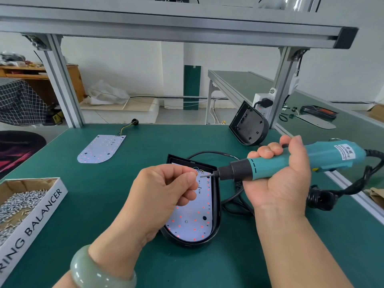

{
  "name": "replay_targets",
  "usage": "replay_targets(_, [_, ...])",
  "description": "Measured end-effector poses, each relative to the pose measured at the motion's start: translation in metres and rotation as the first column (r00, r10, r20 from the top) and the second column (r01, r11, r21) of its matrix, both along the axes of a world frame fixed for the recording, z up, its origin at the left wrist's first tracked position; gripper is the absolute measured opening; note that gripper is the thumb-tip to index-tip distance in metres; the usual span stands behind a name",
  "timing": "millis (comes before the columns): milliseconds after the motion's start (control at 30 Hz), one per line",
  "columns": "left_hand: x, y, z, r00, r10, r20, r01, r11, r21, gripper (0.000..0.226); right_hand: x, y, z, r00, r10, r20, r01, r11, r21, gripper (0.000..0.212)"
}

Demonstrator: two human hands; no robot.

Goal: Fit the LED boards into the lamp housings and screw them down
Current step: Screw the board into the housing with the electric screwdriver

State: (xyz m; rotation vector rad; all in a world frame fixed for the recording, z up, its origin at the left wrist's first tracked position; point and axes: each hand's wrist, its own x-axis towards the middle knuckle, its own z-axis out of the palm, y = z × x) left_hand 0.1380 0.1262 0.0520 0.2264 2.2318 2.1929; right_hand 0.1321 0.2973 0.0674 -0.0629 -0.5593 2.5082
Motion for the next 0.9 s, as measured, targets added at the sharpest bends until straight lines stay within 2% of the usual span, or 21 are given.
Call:
replay_targets(300, [0.001, 0.005, 0.0, 0.999, 0.019, 0.043, -0.019, 1.0, -0.004, 0.027, -0.001, -0.002, -0.001, 1.0, 0.005, -0.013, -0.005, 1.0, -0.002, 0.018])
replay_targets(600, [0.0, 0.004, -0.002, 0.999, -0.031, 0.044, 0.032, 0.999, -0.019, 0.029, -0.001, -0.006, -0.001, 0.999, 0.024, -0.031, -0.024, 1.0, 0.007, 0.019])
replay_targets(733, [-0.001, -0.001, 0.0, 0.999, -0.052, 0.0, 0.052, 0.997, -0.058, 0.024, 0.0, -0.01, -0.001, 0.998, 0.031, -0.049, -0.03, 0.999, 0.019, 0.019])
replay_targets(900, [0.002, 0.008, -0.007, 0.997, 0.013, -0.082, -0.016, 0.999, -0.034, 0.021, 0.002, -0.011, 0.002, 0.999, -0.001, -0.043, 0.0, 1.0, -0.017, 0.019])
